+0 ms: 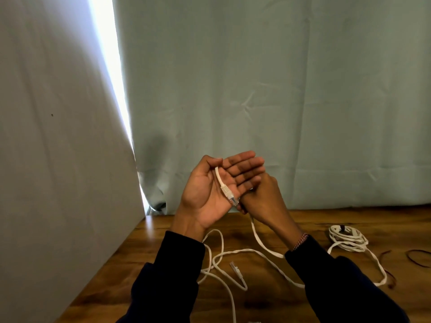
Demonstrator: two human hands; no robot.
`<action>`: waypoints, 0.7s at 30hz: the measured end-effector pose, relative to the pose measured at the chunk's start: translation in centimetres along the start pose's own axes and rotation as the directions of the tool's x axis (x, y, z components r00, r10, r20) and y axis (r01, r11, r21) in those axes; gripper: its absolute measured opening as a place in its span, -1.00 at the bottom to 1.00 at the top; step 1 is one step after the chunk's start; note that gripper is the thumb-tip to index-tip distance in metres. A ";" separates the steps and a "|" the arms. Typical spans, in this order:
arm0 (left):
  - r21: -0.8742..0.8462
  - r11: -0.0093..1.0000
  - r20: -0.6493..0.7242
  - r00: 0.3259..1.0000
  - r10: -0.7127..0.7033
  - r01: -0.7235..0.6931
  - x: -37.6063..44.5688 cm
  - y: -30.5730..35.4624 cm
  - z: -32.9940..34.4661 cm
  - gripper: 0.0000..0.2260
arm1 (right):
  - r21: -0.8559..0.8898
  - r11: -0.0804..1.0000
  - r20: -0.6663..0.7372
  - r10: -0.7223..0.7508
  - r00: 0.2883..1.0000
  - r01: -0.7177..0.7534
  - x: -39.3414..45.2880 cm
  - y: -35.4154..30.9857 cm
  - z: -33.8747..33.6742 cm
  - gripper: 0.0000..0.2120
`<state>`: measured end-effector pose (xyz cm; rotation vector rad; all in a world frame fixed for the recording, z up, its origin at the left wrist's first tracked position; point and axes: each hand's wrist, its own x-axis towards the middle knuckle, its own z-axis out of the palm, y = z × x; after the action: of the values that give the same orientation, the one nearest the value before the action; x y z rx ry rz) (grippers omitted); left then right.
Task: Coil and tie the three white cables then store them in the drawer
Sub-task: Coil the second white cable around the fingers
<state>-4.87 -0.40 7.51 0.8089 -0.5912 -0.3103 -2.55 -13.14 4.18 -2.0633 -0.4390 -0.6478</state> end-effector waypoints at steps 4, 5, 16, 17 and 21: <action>-0.108 0.993 0.143 0.989 -0.021 0.037 0.2 -0.2 -0.5 -0.50 | -0.047 0.998 0.108 0.037 0.993 -0.032 0.2 0.2 0.2 -0.81; -0.121 0.992 0.160 0.987 -0.020 0.040 0.3 -0.3 -0.6 -0.50 | -0.072 0.997 0.140 0.034 0.989 -0.024 0.2 0.1 0.1 -0.83; -0.057 0.992 -0.018 0.994 0.110 -0.111 1.0 0.3 -2.5 -0.55 | -0.447 0.840 0.737 0.152 0.658 0.307 -2.5 -4.7 -3.8 -0.65; -0.020 0.994 -0.034 0.994 0.106 -0.106 1.1 0.2 -2.8 -0.56 | -0.462 0.805 0.740 0.119 0.662 0.371 -2.7 -5.2 -4.3 -0.71; 0.104 0.990 -0.084 0.991 0.105 -0.096 1.2 -0.2 -3.5 -0.62 | -0.473 0.729 0.719 -0.004 0.695 0.494 -4.0 -6.4 -6.0 -0.76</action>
<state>-1.86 0.95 5.95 0.8810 -0.5646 -0.1518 -10.84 -15.07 8.79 -2.9384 -1.0930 -0.1495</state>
